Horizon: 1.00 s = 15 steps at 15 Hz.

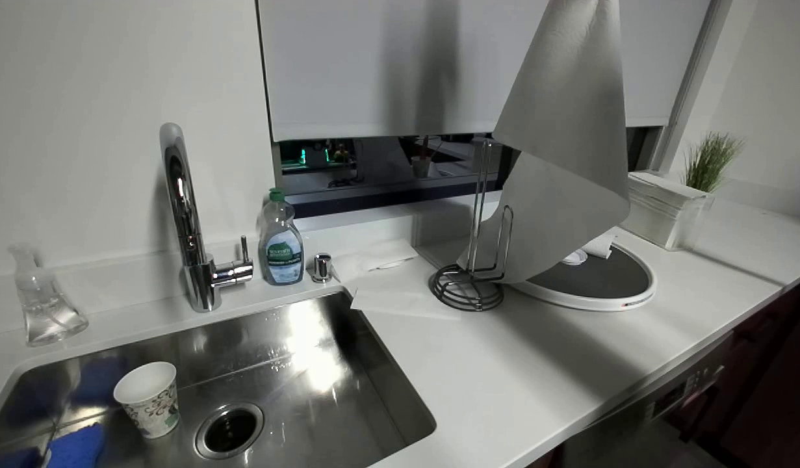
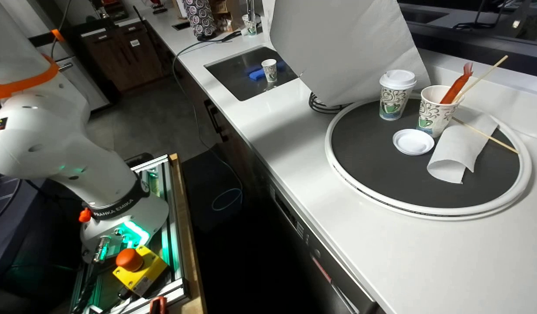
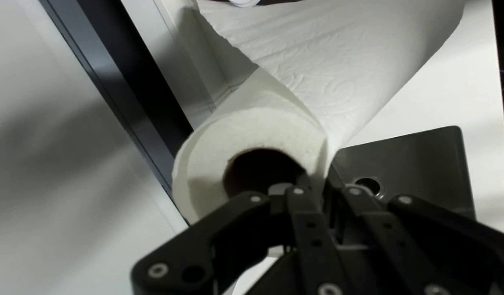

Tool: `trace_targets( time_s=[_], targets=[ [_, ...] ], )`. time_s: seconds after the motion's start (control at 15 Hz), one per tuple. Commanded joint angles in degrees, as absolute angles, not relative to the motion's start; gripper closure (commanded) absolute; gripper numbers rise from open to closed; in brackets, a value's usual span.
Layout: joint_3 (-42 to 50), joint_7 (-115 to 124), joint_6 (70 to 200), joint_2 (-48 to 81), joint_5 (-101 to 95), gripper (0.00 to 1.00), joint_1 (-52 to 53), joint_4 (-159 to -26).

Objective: Pick up the paper towel roll and place it on the paper towel holder

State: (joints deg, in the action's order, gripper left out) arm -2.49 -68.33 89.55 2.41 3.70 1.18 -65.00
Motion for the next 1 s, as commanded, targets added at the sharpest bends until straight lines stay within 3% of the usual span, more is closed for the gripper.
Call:
trace_targets(
  time_s=[0.0,0.93],
  targets=[
    [-1.8,-71.1,92.7,1.2,6.3,0.97,0.2,-66.1],
    [-3.5,-71.7,87.9,7.4,8.3,0.97,1.0,-60.4]
  ],
)
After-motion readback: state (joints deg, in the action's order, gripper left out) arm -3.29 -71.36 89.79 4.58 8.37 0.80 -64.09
